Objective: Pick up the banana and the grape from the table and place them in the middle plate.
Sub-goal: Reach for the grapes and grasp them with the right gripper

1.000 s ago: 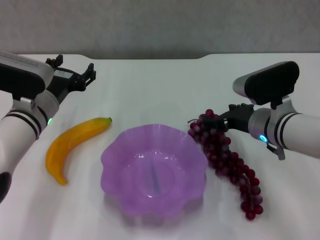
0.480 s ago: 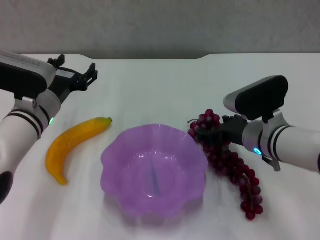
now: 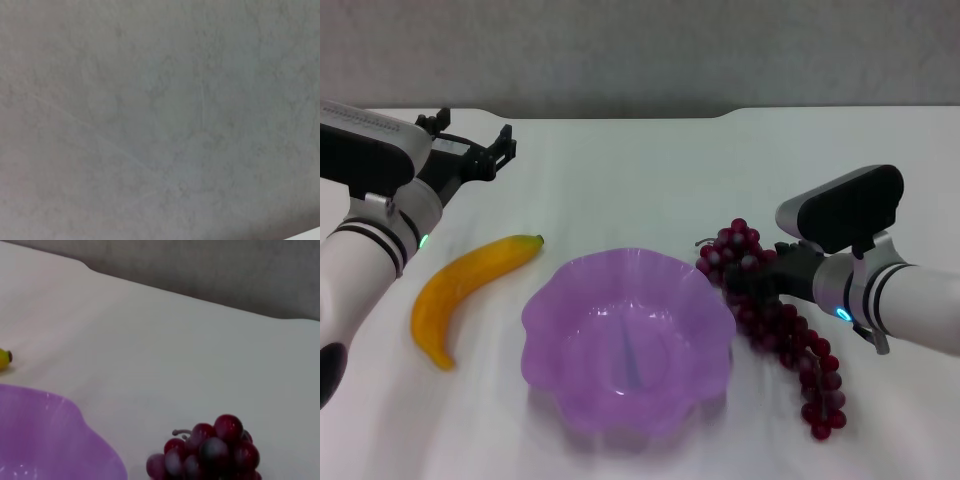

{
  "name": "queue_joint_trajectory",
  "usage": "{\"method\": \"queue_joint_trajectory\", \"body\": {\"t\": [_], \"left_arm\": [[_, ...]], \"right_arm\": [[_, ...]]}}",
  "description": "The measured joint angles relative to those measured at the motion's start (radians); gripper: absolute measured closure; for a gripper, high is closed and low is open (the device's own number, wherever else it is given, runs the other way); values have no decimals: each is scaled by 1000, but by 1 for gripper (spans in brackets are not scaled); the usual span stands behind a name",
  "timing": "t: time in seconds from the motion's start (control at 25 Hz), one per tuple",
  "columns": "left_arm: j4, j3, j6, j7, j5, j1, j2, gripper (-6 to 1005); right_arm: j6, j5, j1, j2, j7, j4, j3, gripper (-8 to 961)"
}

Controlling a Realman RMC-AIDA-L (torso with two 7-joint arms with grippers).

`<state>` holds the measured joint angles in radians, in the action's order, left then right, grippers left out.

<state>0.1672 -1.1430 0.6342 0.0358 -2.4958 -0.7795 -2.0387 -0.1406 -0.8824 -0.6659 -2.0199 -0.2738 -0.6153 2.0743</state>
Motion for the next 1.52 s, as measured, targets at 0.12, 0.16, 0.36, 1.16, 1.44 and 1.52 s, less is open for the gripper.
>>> {"method": "queue_joint_trajectory", "body": {"t": [0.12, 0.16, 0.36, 1.16, 1.44, 1.52], "left_arm": [[0, 1, 0, -1, 0, -1, -1, 137], [0, 2, 1, -1, 0, -1, -1, 137], [0, 6, 3, -1, 0, -2, -3, 137], [1, 9, -1, 7, -7, -9, -6, 137], [2, 9, -3, 7, -8, -7, -6, 137], [2, 9, -2, 7, -8, -8, -6, 137]], "right_arm": [[19, 0, 0, -1, 0, 9, 21, 164], [31, -3, 0, -1, 0, 14, 34, 165], [93, -51, -7, 0, 1, 38, 111, 169], [215, -77, -1, -2, 25, 94, 142, 219], [230, -77, -12, -2, 119, 138, 134, 457], [230, -77, -16, -1, 128, 146, 132, 518]]}}
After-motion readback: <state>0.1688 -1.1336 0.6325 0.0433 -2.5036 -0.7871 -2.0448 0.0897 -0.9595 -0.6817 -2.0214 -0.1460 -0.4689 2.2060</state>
